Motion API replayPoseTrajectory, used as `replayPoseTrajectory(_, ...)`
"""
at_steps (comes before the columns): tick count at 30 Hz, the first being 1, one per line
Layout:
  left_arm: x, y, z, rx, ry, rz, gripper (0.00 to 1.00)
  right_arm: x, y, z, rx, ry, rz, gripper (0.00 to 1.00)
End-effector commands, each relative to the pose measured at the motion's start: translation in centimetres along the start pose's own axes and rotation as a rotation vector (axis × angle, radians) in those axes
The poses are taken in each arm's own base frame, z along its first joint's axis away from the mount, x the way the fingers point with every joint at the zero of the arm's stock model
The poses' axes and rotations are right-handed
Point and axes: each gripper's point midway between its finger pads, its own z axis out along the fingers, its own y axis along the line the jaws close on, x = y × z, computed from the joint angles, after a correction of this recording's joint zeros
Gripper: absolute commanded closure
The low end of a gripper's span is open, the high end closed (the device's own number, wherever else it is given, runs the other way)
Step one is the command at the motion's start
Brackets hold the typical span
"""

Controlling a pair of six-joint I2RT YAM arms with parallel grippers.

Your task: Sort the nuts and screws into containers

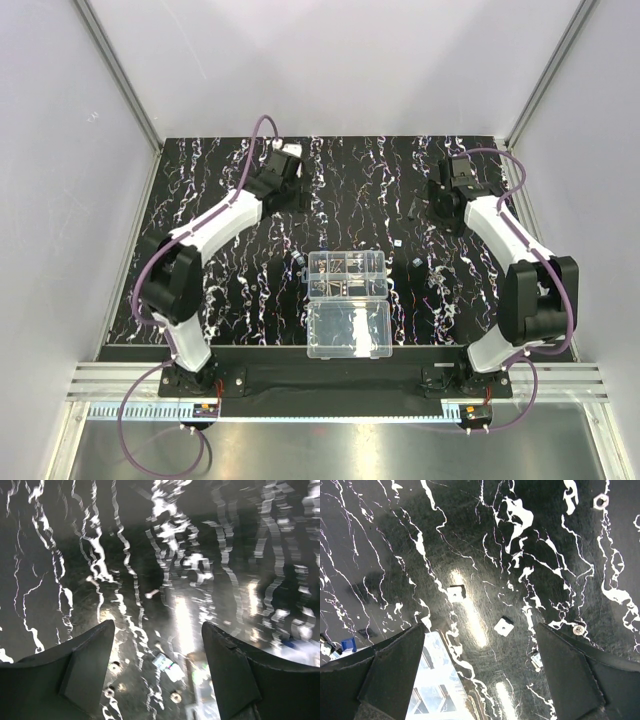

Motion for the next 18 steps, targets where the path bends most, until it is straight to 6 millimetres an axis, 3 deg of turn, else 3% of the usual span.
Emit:
replayPoseTrajectory(1,0.4,0.4,2.7,-0.006,0.021,-0.008,0.25,-2.0,1.4,-0.2,-0.052,-0.042,-0.026,0.00)
replayPoseTrajectory(11,0.4,0.1,8.4,0.016,0.068,-0.001,0.34,-1.5,1.5,1.1,-0.050,-0.001,-0.048,0.00)
replayPoseTrajectory(18,1.2,0.9,10.4,-0.003,0.107,-0.049,0.37,-1.6,1.6,1.6,-0.047,0.009,-0.059,0.00)
